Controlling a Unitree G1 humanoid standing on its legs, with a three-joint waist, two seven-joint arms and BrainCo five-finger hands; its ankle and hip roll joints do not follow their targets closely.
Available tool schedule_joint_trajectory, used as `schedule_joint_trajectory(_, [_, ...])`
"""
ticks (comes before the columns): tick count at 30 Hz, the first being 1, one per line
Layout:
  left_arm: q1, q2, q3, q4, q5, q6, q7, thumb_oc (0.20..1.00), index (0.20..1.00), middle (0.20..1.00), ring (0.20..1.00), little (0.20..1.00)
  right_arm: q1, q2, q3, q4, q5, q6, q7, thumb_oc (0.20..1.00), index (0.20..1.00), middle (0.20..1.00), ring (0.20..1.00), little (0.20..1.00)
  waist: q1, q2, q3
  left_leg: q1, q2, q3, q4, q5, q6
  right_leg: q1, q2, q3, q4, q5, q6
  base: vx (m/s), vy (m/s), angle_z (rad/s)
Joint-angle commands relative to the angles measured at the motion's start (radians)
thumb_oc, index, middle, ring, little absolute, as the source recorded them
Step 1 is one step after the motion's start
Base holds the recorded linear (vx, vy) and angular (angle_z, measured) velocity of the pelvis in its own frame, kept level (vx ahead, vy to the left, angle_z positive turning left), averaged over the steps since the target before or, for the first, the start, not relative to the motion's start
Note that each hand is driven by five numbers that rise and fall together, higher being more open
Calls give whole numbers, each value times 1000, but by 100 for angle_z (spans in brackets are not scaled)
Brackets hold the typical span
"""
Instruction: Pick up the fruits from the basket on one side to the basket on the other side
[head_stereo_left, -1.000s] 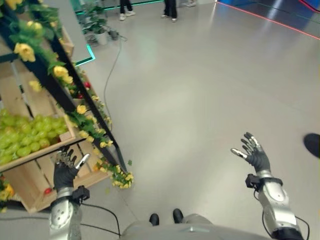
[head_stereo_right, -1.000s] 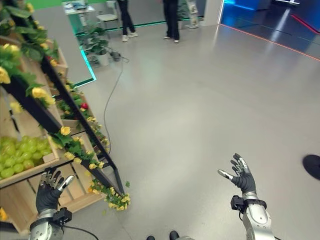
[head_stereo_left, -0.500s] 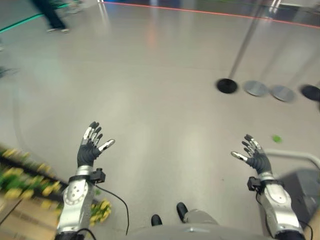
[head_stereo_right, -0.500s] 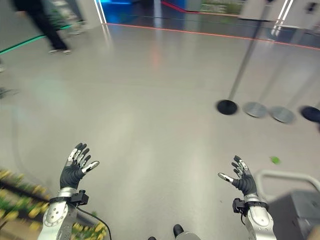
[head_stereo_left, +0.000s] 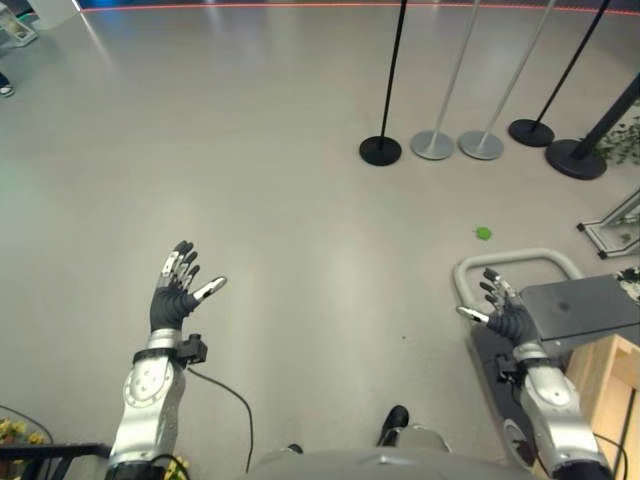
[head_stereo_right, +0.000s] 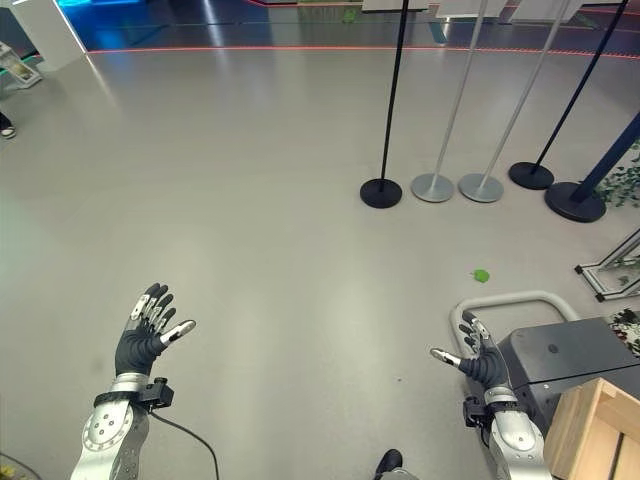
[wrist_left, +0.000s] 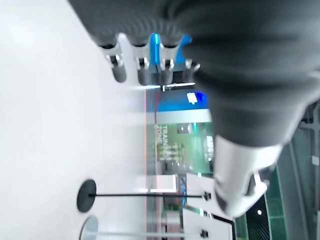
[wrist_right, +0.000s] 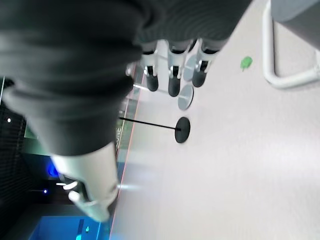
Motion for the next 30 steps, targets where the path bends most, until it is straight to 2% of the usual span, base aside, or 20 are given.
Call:
schedule_joint_trajectory(1, [-64, 39, -14, -50, 4, -46, 8, 1000, 1000, 1000, 1000, 1000, -26, -23, -33, -73, 3, -47, -26, 1000, 1000, 1000, 1000, 1000, -22, -34, -41, -33, -72, 26, 139, -116, 76, 45, 7, 53, -48, -55, 116, 114, -148, -23])
schedule_joint_trajectory(3, [-71, 36, -16, -45, -4, -48, 6, 1000, 1000, 1000, 1000, 1000, -25, -27, -36, -80, 8, -49, -25, 1000, 1000, 1000, 1000, 1000, -20, -35, -38, -50, -47, 37, 209, -126, 60, 63, 23, 63, -72, -60, 106, 144, -225, -24])
schedule_joint_trajectory(4, [-89, 25, -24, -29, -23, -47, 6, 1000, 1000, 1000, 1000, 1000, -18, -36, -39, -102, 12, -52, -21, 1000, 1000, 1000, 1000, 1000, -26, -45, -31, -82, 18, 56, 382, -76, 7, 103, 49, 84, -105, -80, 79, 195, -361, -37])
schedule_joint_trajectory(5, [-97, 23, -30, -23, -24, -45, 4, 1000, 1000, 1000, 1000, 1000, -13, -39, -42, -99, 14, -54, -22, 1000, 1000, 1000, 1000, 1000, -26, -48, -23, -104, 56, 49, 482, -23, -29, 129, 77, 104, -126, -92, 55, 150, -319, -56])
schedule_joint_trajectory(6, [-98, 23, -31, -22, -24, -45, 4, 1000, 1000, 1000, 1000, 1000, -13, -39, -42, -99, 14, -55, -21, 1000, 1000, 1000, 1000, 1000, -24, -45, -20, -108, 65, 47, 494, -25, -37, 133, 85, 105, -130, -92, 50, 26, -240, -83])
schedule_joint_trajectory(7, [-109, 21, -46, -16, -21, -48, 12, 1000, 1000, 1000, 1000, 1000, -16, -44, -38, -103, 30, -55, -28, 1000, 1000, 1000, 1000, 1000, -10, -61, 10, -156, 57, -6, 605, 56, -50, 162, 96, 147, -158, -81, 18, -39, -117, -79])
schedule_joint_trajectory(8, [-111, 21, -46, -15, -20, -48, 13, 1000, 1000, 1000, 1000, 1000, -17, -43, -38, -103, 30, -55, -28, 1000, 1000, 1000, 1000, 1000, -10, -61, 11, -158, 58, -7, 608, 56, -51, 163, 97, 147, -160, -80, 17, -23, -95, -96])
schedule_joint_trajectory(9, [-116, 19, -54, -15, -18, -49, 18, 1000, 1000, 1000, 1000, 1000, -22, -42, -31, -93, 35, -50, -30, 1000, 1000, 1000, 1000, 1000, -4, -67, 12, -176, 18, -70, 600, 60, -39, 166, 103, 185, -173, -78, 13, 48, -9, -123])
schedule_joint_trajectory(10, [-120, 15, -68, -14, -9, -46, 25, 1000, 1000, 1000, 1000, 1000, -17, -43, -24, -82, 35, -45, -33, 1000, 1000, 1000, 1000, 1000, 8, -67, 19, -222, -42, -162, 564, 32, -18, 179, 111, 236, -187, -71, 20, 45, -4, -130])
schedule_joint_trajectory(11, [-121, 15, -68, -14, -9, -46, 25, 1000, 1000, 1000, 1000, 1000, -18, -42, -24, -82, 35, -45, -33, 1000, 1000, 1000, 1000, 1000, 7, -71, 17, -224, -46, -161, 559, 39, -16, 176, 107, 235, -187, -68, 21, 66, 13, -103])
schedule_joint_trajectory(13, [-118, 18, -69, -9, 0, -49, 27, 1000, 1000, 1000, 1000, 1000, -12, -39, -20, -62, 36, -46, -32, 1000, 1000, 1000, 1000, 1000, 10, -70, 7, -223, -49, -213, 427, 14, 12, 175, 111, 277, -191, -65, 36, 103, 56, -83])
schedule_joint_trajectory(15, [-122, 20, -78, -1, 10, -51, 29, 1000, 1000, 1000, 1000, 1000, -9, -44, -21, -51, 27, -50, -35, 1000, 1000, 1000, 1000, 1000, 25, -73, 2, -231, -64, -307, 288, 5, 22, 176, 110, 322, -188, -65, 48, 136, 61, -88])
schedule_joint_trajectory(17, [-109, 27, -78, -3, 18, -54, 31, 1000, 1000, 1000, 1000, 1000, -23, -54, -8, -28, 18, -54, -38, 1000, 1000, 1000, 1000, 1000, 49, -70, 0, -242, -109, -485, 198, 40, 18, 186, 134, 395, -188, -70, 48, 163, 28, -98])
schedule_joint_trajectory(18, [-87, 34, -67, -9, 17, -58, 30, 1000, 1000, 1000, 1000, 1000, -40, -64, 6, -5, 13, -56, -38, 1000, 1000, 1000, 1000, 1000, 64, -67, 0, -260, -130, -620, 173, 73, 8, 184, 155, 470, -176, -73, 44, 133, 38, -106])
schedule_joint_trajectory(19, [-86, 33, -67, -9, 17, -59, 30, 1000, 1000, 1000, 1000, 1000, -41, -65, 8, -5, 14, -57, -38, 1000, 1000, 1000, 1000, 1000, 65, -67, 0, -258, -129, -618, 171, 73, 7, 183, 156, 471, -175, -74, 43, 127, 80, -124])
schedule_joint_trajectory(21, [-75, 42, -48, -11, 13, -67, 29, 1000, 1000, 1000, 1000, 1000, -41, -75, 12, -2, 13, -54, -22, 1000, 1000, 1000, 1000, 1000, 71, -68, 0, -259, -155, -665, 194, 65, 1, 182, 166, 530, -162, -79, 43, 127, 135, -144])
schedule_joint_trajectory(23, [-72, 41, -46, -11, 9, -68, 26, 1000, 1000, 1000, 1000, 1000, -34, -82, 15, -5, 12, -51, -10, 1000, 1000, 1000, 1000, 1000, 70, -68, -5, -239, -175, -659, 201, 46, 5, 182, 166, 556, -156, -77, 46, 135, 218, -142])
schedule_joint_trajectory(24, [-68, 37, -54, -13, 11, -59, 17, 1000, 1000, 1000, 1000, 1000, -23, -84, 9, -9, 3, -40, 0, 1000, 1000, 1000, 1000, 1000, 56, -58, -17, -204, -164, -610, 149, 34, 24, 174, 164, 566, -147, -77, 54, 64, 156, -98])
schedule_joint_trajectory(25, [-68, 37, -54, -13, 11, -59, 17, 1000, 1000, 1000, 1000, 1000, -23, -84, 9, -9, 3, -40, 0, 1000, 1000, 1000, 1000, 1000, 58, -58, -16, -203, -163, -608, 147, 35, 25, 174, 164, 567, -146, -76, 54, 160, 349, -73])
schedule_joint_trajectory(30, [-93, 52, -93, -20, -5, -51, 3, 1000, 1000, 1000, 1000, 1000, -23, -68, -13, 25, 8, -25, -14, 1000, 1000, 1000, 1000, 1000, 20, -40, -53, -136, -170, -477, 85, 2, 72, 126, 120, 616, -66, -87, 120, 67, 295, -63])
